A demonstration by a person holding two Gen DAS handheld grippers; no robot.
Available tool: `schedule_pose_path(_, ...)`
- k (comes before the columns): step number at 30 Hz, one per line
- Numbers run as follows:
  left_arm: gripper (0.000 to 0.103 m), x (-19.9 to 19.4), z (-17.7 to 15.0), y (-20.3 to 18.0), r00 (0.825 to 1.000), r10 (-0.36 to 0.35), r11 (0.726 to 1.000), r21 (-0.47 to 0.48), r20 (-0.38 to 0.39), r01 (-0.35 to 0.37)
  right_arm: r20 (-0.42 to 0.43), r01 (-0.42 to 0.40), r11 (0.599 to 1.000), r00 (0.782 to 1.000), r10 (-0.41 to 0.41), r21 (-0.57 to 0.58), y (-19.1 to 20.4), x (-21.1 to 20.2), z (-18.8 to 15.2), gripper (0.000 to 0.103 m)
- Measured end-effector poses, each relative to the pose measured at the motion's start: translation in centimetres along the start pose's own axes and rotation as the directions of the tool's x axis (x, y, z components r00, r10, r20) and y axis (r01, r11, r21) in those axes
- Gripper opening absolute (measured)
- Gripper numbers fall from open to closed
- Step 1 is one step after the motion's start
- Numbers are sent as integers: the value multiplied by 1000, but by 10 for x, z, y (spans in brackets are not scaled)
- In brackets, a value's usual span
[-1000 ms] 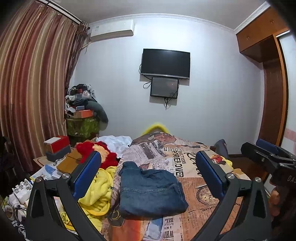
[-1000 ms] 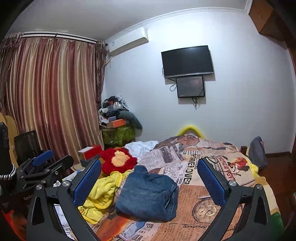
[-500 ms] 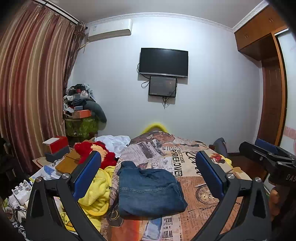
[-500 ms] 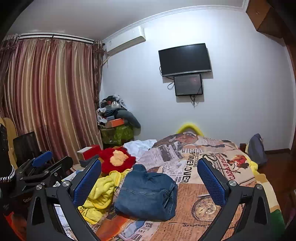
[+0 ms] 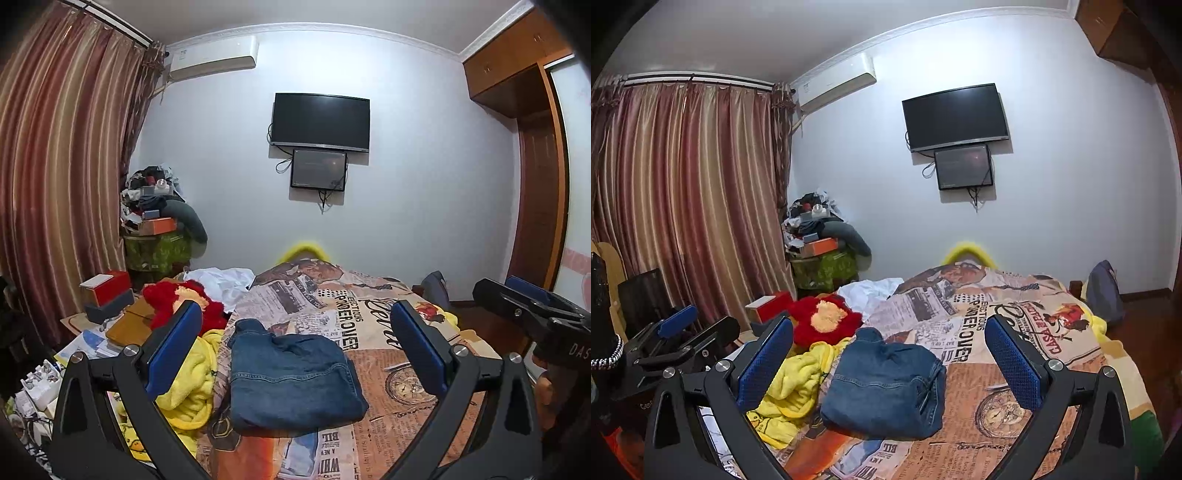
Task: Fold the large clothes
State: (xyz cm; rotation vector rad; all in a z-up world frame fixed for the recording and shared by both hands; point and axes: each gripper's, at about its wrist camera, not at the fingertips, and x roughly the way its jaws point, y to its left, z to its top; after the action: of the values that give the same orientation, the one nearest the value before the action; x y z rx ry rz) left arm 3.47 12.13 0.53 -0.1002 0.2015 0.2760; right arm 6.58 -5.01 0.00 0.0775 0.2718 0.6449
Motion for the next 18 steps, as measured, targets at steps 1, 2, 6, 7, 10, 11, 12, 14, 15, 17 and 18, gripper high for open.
schedule_pose_path(1,103,-1,0,0,1000,-1,1000,0,2,1,-1,-1,1000,1000,1,0,0,0,0,103)
schedule_pose_path(2,103,-1,0,1,1000,-1,1000,0,4,1,-1,-2,1000,1000,2,1,0,0,0,103)
schedule_pose_path(6,103,-3,0,1,1000,-7,1000,4,8,7,0,0,1000,1000,0,0,0,0,0,103)
schedule_pose_path(7,103,-3,0,0,1000,-10,1000,6,7,10,0,0,1000,1000,0,0,0,0,0,103)
schedule_pose_path(10,103,-2,1,0,1000,-10,1000,6,9,10,0,0,1000,1000,0,0,1,0,0,103)
schedule_pose_path(11,103,-2,1,-1,1000,-13,1000,8,11,13,2,1,1000,1000,-1,-1,0,0,0,103)
schedule_pose_path(12,103,-2,1,-1,1000,-15,1000,10,11,15,2,2,1000,1000,-2,0,0,0,0,103)
schedule_pose_path(14,103,-2,1,-3,1000,-18,1000,12,11,18,1,1,1000,1000,-1,-1,0,0,0,103)
schedule_pose_path(15,103,-2,1,-4,1000,-19,1000,13,11,19,1,2,1000,1000,-2,-1,0,0,0,103)
schedule_pose_path(17,103,-3,1,-6,1000,-22,1000,17,12,22,1,2,1000,1000,-2,-2,0,0,0,103)
schedule_pose_path(18,103,-3,1,-6,1000,-23,1000,18,13,23,2,2,1000,1000,-2,-2,0,0,0,103)
